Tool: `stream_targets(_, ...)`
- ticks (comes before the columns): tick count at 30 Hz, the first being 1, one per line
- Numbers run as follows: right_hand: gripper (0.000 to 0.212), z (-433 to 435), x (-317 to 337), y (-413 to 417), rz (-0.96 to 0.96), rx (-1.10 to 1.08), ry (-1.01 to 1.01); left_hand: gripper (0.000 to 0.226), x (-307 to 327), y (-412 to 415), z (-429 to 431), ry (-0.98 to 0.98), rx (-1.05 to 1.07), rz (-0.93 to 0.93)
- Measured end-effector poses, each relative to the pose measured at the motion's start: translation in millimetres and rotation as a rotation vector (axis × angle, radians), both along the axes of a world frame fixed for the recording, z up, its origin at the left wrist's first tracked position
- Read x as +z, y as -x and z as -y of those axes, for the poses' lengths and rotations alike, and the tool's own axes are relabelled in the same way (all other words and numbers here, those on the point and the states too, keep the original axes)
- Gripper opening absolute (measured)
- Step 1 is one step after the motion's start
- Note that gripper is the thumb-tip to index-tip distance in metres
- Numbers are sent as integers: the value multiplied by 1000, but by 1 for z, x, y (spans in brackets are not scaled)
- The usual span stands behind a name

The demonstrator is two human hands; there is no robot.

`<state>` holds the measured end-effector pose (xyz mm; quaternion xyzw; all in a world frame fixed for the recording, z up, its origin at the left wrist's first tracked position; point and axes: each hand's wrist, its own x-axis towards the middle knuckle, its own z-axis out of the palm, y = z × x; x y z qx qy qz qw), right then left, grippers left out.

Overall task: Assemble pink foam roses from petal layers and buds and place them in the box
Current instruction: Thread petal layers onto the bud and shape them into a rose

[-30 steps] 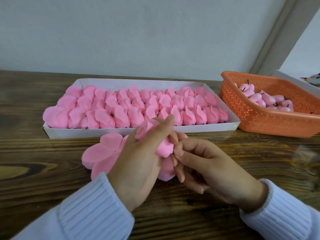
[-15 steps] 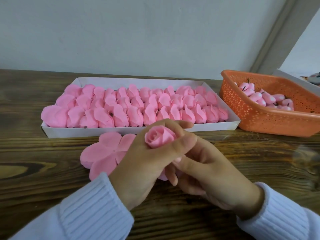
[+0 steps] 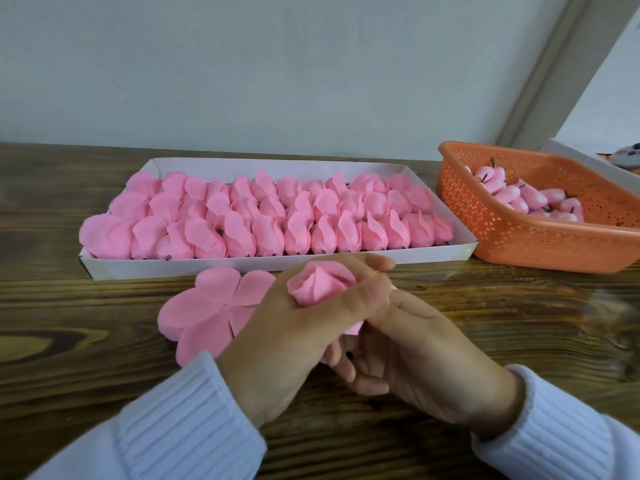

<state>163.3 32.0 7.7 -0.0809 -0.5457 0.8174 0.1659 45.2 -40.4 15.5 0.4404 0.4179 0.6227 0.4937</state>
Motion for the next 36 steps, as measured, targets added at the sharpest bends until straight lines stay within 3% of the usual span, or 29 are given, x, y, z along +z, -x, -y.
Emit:
stream_targets(2, 41, -1, -1, 1, -35, 11, 13, 41, -1, 0, 0, 6, 18, 5)
stream_targets(4, 22, -1, -2, 0, -60, -7, 6, 48, -2, 1, -1, 21, 55, -2)
stream_targets(7, 18, -1, -2, 0, -75, 12, 10, 28, -2, 1, -1, 19, 43, -30)
stream_targets(11, 46, -2, -3, 1, -56, 50, 50, 17, -1, -1, 0, -16, 8, -33)
stream_targets(16, 37, -2, -3, -1, -115, 54, 38, 25, -1, 0, -2, -19, 32, -32)
stream_targets(19, 31, -2, -2, -1, -56, 32, 38, 21, -1, -2, -1, -47, -6, -16)
stream_targets(21, 40, -2, -4, -1, -6, 49, 40, 20, -1, -3, 0, -59, -2, -54)
stream_targets(23, 47, -3, -4, -1, -8, 79, 26, 33, 0, -5, 0, -37, 29, -73)
stream_targets(27, 24, -7, 4, -2, 21, 16, -21, 34, 5, 0, -1, -102, 91, 9)
stream_targets(29, 19, -13, 13, -2, 99, -101, -157, 41, 8, 6, -7, -80, 214, 40)
stream_targets(31, 15, -19, 21, -1, 224, -268, -444, 55, 9, 15, -14, 43, 428, 81)
stream_targets(34, 10, -20, 28, 4, 336, -423, -970, 50, 12, 28, -15, -47, 597, 343)
stream_targets(36, 8, -13, 31, 8, 315, -362, -1314, 50, 10, 40, -13, -47, 659, 514)
